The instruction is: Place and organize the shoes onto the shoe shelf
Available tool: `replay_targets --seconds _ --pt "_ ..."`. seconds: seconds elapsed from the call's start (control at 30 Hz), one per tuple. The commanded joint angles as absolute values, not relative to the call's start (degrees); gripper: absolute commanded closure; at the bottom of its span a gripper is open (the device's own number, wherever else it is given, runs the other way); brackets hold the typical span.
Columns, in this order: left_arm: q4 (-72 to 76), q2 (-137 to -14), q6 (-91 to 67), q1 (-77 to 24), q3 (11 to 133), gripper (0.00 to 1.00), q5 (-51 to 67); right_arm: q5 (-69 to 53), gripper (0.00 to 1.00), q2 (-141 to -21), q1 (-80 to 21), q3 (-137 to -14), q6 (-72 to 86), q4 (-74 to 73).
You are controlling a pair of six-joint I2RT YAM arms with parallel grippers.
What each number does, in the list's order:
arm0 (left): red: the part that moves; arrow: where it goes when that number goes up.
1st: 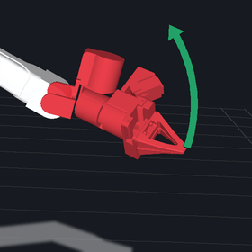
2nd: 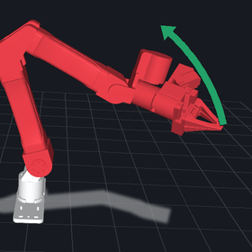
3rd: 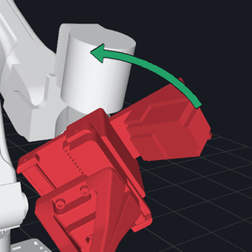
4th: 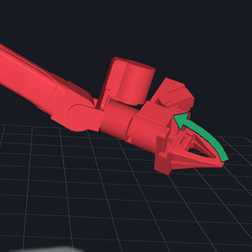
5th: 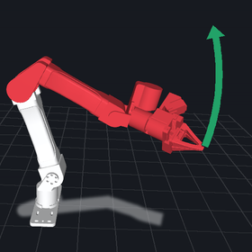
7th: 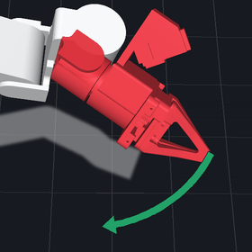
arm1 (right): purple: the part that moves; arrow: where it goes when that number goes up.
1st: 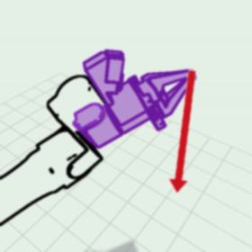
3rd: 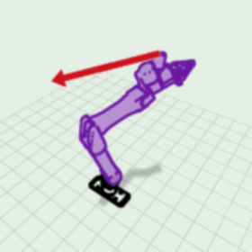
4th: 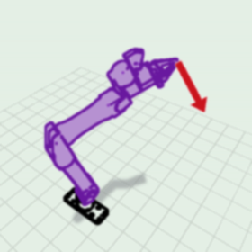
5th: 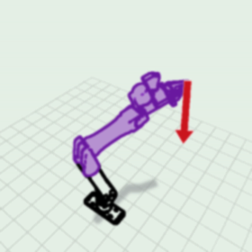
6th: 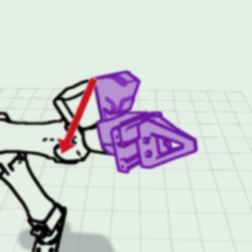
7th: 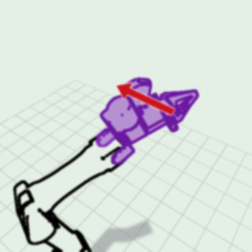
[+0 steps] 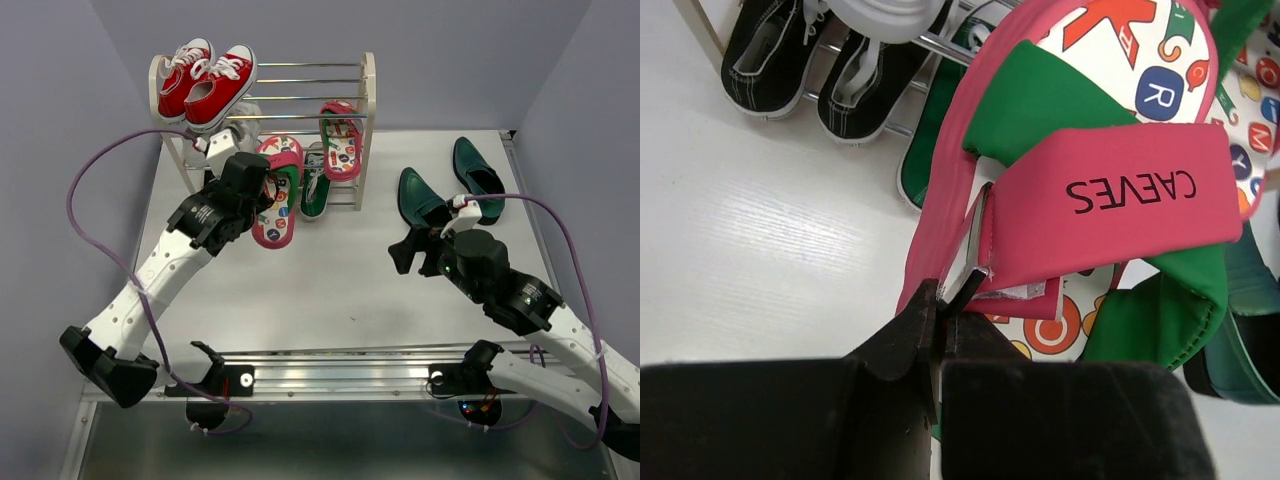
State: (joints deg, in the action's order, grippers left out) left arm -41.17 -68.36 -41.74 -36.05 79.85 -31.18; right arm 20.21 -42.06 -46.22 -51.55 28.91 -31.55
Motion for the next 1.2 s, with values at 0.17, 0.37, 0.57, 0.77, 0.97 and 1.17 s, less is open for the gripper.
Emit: replay_targets --seconds 0.17,0.37,0.57,0.77,0.97,1.17 --pt "-27.2 -75.0 -37.9 -30.9 87.2 1.00 -28.6 22.4 0.00 -41.2 -46.7 -53.2 27.4 -31.3" --pt "-24.6 -79.8 -35.6 -28.8 92.0 1.00 -28.0 23.2 0.00 -41.9 -46.7 -53.2 27.2 -31.2" --pt "-21.2 -83.8 -35.9 -26.0 93.3 1.00 -25.5 24.3 0.00 -42.5 -46.7 -52.7 27.2 -31.2" --pt "-16.5 -85.6 -36.0 -25.3 93.5 1.00 -24.9 25.2 0.00 -42.6 -46.7 -52.6 27.4 -31.0" --pt "-11.0 -85.2 -36.3 -25.0 91.4 1.00 -24.6 26.7 0.00 -42.8 -46.7 -52.1 26.7 -30.8" --pt "-8.7 -86.7 -34.8 -24.9 91.4 1.00 -25.6 27.7 0.00 -41.9 -46.7 -51.8 26.3 -30.9"
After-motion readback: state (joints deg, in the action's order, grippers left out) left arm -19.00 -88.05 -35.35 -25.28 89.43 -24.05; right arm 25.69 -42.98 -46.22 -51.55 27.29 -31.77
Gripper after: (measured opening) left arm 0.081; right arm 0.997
